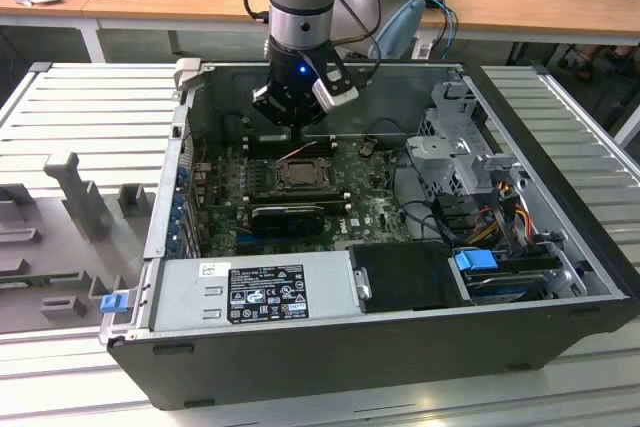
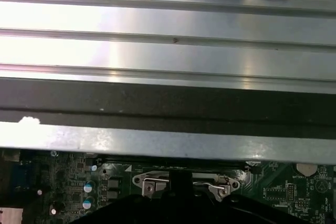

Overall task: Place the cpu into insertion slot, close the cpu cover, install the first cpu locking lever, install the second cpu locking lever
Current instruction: 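Install the first cpu locking lever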

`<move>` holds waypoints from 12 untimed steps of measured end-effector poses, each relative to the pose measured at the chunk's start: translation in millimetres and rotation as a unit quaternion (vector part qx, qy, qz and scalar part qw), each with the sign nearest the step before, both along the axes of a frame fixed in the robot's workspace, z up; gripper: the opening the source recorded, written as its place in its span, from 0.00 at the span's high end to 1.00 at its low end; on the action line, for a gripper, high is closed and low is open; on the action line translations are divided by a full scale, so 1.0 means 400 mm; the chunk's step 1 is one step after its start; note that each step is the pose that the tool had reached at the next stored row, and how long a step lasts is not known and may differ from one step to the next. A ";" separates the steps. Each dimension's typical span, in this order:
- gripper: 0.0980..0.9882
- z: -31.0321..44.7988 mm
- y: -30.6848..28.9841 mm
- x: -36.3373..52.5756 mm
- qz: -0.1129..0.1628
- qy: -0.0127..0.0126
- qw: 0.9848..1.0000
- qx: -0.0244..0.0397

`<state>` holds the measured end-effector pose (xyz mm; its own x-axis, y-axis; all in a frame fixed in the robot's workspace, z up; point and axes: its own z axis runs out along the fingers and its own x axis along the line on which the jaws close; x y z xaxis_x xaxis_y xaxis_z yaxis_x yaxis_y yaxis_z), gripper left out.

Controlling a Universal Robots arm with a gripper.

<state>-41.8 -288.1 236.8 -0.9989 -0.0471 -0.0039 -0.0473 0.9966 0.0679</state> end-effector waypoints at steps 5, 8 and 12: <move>0.99 -0.015 0.000 0.000 0.000 0.000 1.000 0.004; 0.99 -0.028 0.000 0.001 0.000 0.000 1.000 0.006; 0.99 -0.043 0.002 0.010 0.000 0.000 1.000 0.011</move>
